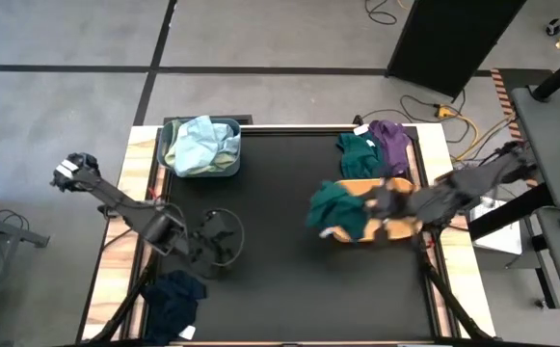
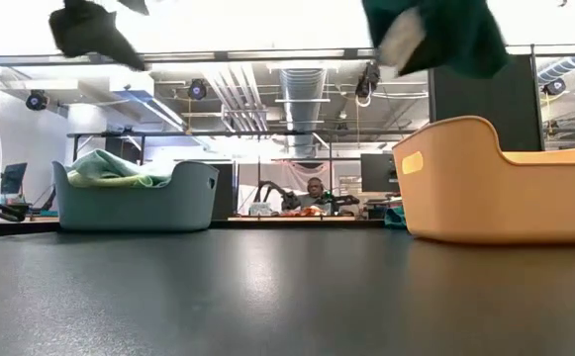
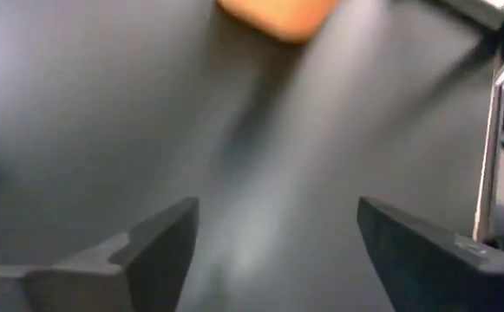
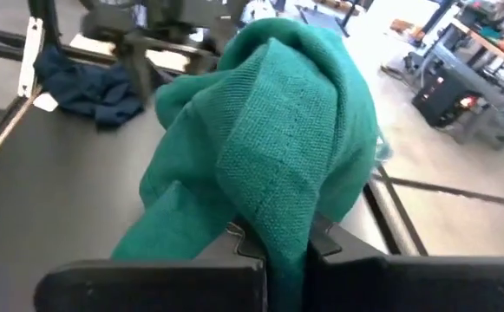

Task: Sort towels by color in basket
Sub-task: Put the left green towel into the yellow bin

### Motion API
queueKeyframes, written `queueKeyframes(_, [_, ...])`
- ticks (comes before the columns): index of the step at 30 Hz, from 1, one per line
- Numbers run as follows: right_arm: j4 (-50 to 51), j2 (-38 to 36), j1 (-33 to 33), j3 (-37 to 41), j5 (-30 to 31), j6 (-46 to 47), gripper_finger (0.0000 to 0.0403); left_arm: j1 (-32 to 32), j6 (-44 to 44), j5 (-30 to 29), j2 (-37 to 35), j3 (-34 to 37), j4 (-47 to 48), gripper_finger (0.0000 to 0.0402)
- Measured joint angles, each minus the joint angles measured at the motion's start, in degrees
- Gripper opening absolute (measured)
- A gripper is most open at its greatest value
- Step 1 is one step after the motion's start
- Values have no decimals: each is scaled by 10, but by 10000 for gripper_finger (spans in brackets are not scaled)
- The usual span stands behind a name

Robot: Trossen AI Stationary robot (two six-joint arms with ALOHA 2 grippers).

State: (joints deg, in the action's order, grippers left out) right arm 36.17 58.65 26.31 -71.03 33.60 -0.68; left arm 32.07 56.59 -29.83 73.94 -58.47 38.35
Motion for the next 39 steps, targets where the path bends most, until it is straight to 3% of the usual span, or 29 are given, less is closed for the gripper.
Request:
queueKeyframes(4, [187, -30, 0, -76, -25, 66, 9, 17, 105, 75, -2, 0, 79, 320])
queueKeyframes(7, [320, -39, 0, -109, -61, 198, 9, 23, 167, 116, 6, 0, 127, 322])
queueKeyframes(13, [491, -38, 1, -61, -65, 441, 9, 23, 219, 174, 34, 1, 161, 320])
queueKeyframes(18, [406, -31, 0, 63, -70, 479, 9, 24, 225, 264, 62, 1, 186, 320])
queueKeyframes(23, [319, -6, -9, 178, -87, 523, 9, 32, 205, 293, 86, 1, 222, 320])
queueKeyframes(27, [318, 13, -30, 229, -52, 623, 9, 34, 163, 291, 104, 1, 231, 320])
queueKeyframes(32, [302, 29, -72, 253, -40, 707, 9, 45, 102, 242, 122, 3, 232, 319])
queueKeyframes(39, [262, 85, -108, 270, -39, 815, 16, 78, 100, 249, 123, 0, 250, 319])
